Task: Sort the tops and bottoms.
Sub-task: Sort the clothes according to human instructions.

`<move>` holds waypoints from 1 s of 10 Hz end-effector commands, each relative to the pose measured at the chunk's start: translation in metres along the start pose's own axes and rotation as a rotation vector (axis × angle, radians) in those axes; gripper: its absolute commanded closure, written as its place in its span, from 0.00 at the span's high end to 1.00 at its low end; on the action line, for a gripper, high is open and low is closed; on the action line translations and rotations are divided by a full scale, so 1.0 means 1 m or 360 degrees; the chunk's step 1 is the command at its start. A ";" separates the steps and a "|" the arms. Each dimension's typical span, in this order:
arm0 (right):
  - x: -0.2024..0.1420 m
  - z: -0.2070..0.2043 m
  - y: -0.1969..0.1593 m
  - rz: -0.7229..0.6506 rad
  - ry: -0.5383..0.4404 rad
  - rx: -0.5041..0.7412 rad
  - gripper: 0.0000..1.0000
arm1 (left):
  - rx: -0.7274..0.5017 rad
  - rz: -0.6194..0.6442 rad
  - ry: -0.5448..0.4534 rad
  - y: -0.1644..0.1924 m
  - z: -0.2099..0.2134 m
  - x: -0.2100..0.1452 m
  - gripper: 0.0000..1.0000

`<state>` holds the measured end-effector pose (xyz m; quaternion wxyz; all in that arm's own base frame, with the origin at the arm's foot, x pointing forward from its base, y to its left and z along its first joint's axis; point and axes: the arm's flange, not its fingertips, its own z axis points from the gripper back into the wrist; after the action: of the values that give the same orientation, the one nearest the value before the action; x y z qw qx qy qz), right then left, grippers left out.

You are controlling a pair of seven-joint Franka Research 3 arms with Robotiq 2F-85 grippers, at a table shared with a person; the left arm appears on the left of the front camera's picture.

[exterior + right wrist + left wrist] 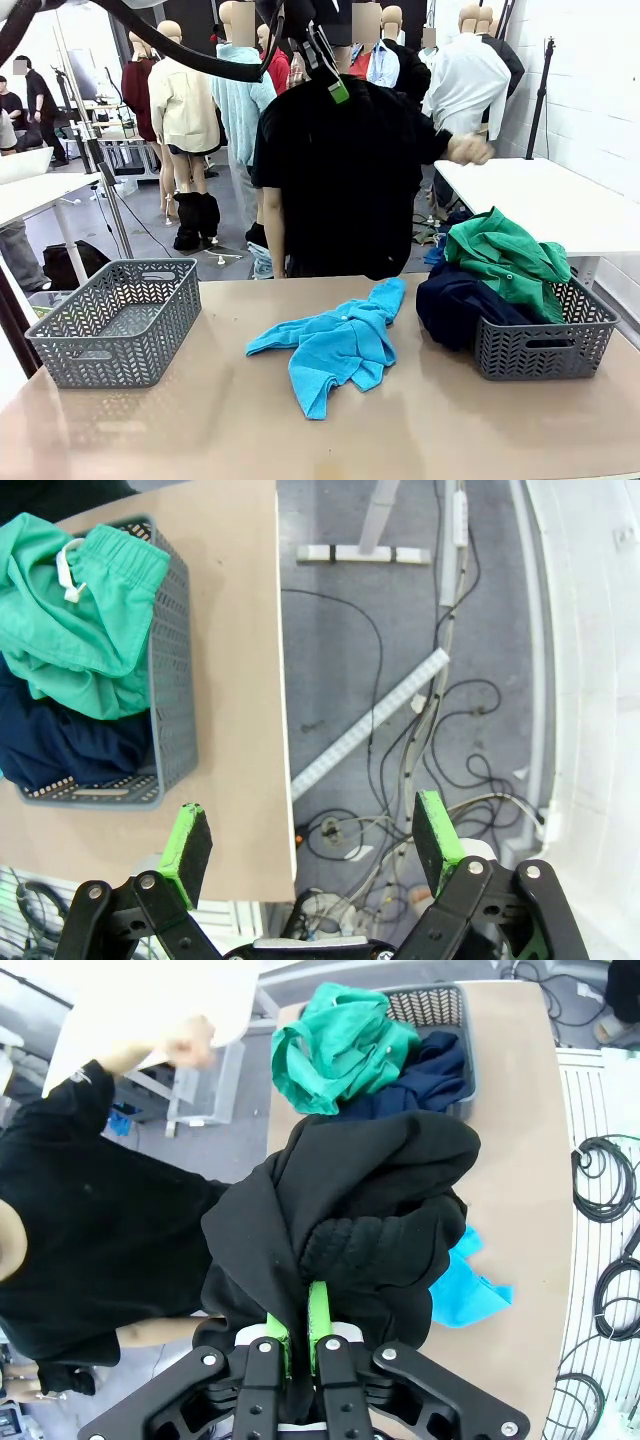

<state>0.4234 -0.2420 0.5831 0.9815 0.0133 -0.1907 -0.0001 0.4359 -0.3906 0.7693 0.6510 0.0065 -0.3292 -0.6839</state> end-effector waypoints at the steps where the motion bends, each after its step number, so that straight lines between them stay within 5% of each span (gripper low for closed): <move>1: -0.002 -0.001 0.001 0.0014 0.0013 -0.0012 1.00 | 0.0020 -0.0006 -0.0016 0.003 0.007 0.002 0.00; 10: -0.002 -0.001 0.001 0.0014 0.0013 -0.0012 1.00 | 0.0020 -0.0006 -0.0016 0.003 0.007 0.002 0.00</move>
<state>0.4234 -0.2420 0.5831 0.9815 0.0133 -0.1907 -0.0001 0.4359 -0.3906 0.7694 0.6510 0.0065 -0.3293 -0.6839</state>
